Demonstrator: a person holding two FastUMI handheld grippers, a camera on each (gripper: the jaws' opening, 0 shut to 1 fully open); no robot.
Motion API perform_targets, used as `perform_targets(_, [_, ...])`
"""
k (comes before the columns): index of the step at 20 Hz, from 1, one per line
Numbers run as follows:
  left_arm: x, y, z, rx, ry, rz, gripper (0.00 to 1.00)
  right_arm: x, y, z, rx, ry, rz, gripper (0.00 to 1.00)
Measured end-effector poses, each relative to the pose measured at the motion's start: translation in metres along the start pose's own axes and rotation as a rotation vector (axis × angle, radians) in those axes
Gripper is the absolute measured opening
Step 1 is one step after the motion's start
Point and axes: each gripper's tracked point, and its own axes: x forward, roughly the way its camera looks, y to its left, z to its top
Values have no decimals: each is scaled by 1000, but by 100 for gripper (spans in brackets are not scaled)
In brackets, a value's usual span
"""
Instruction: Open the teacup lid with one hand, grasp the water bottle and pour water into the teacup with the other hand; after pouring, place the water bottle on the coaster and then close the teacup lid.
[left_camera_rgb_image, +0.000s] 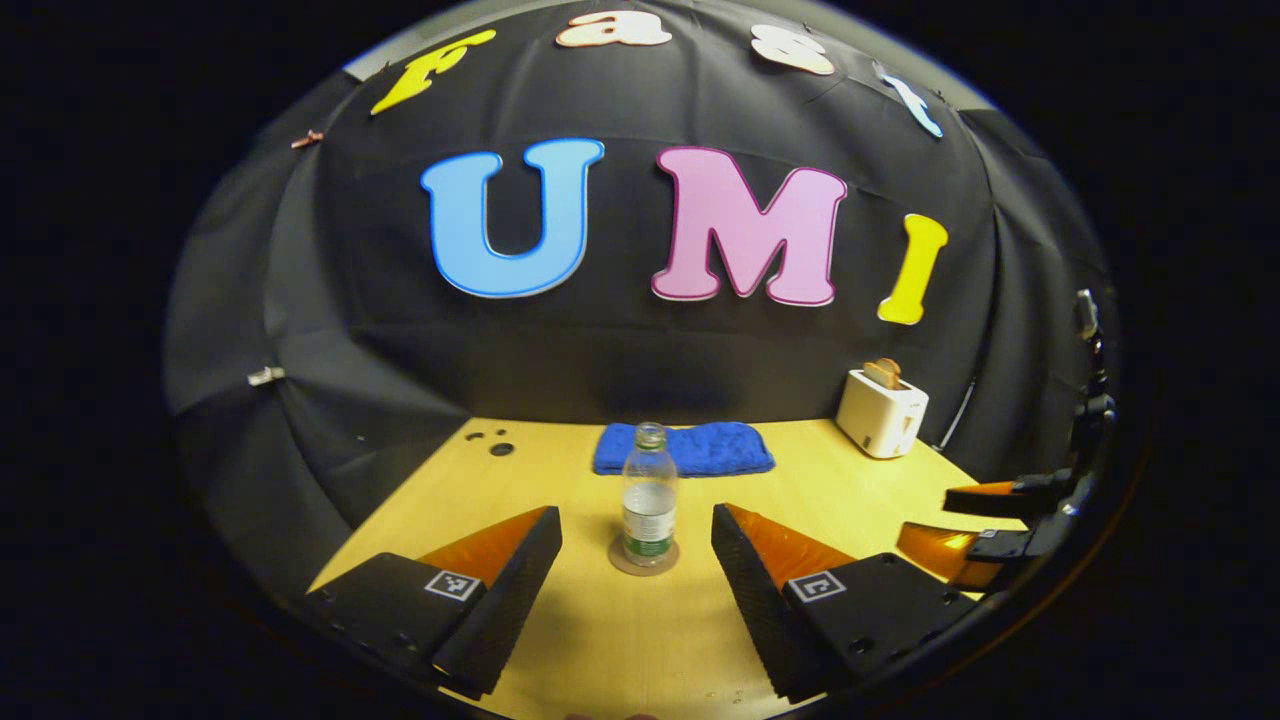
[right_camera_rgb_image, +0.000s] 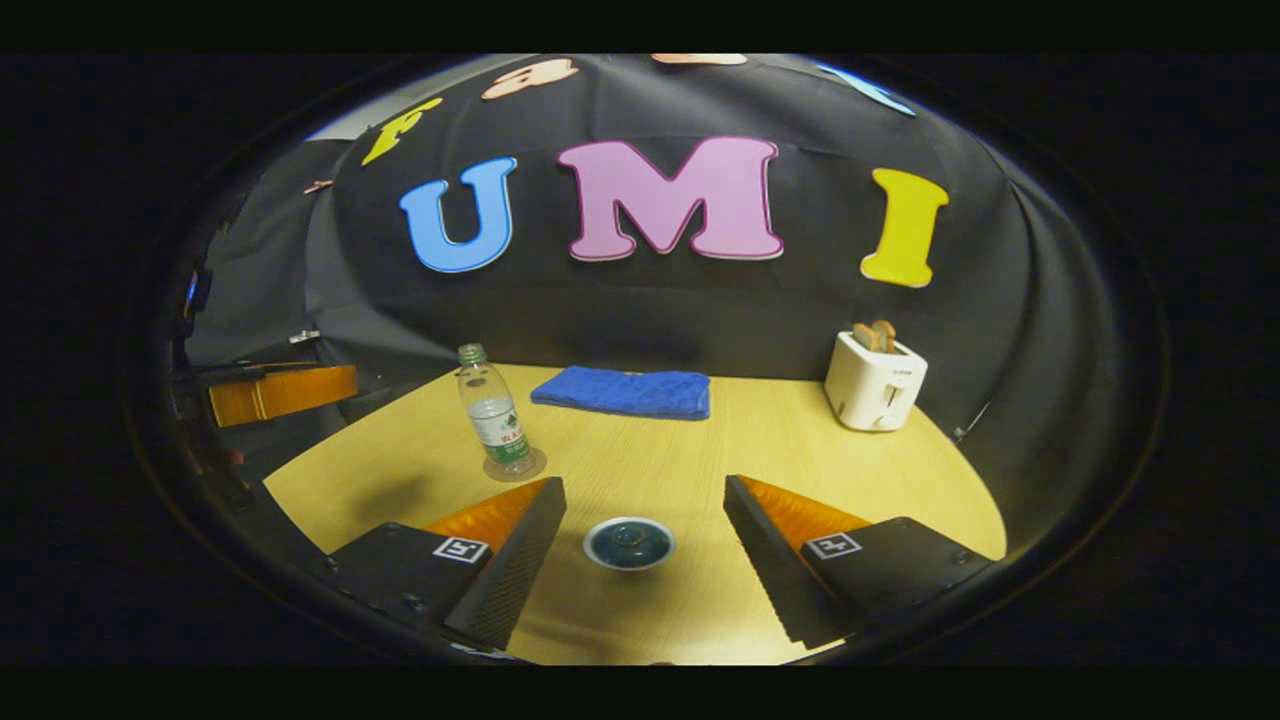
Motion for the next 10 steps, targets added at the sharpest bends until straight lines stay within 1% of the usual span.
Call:
perform_targets(1, [-9, 0, 8, 16, -15, 33, 96, -10, 1, 12, 0, -17, 10, 99])
perform_targets(2, [-22, 0, 13, 23, -28, 58, 92, -19, 4, 22, 2, -34, 30, 99])
perform_targets(3, [-35, -2, 17, 23, -35, 81, 95, -29, 5, 32, -4, -56, 43, 98])
perform_targets(6, [-73, -5, 18, 9, -36, 137, 95, -61, -1, 53, -39, -108, 9, 99])
perform_targets(7, [-81, -3, 18, -1, -40, 145, 95, -72, 0, 58, -37, -127, -6, 99])
perform_targets(8, [-88, -5, 13, -15, -36, 137, 97, -81, 1, 60, -27, -142, -20, 99])
perform_targets(10, [-100, -14, -8, -49, 9, 87, 96, -97, 8, 57, 1, -148, -44, 98])
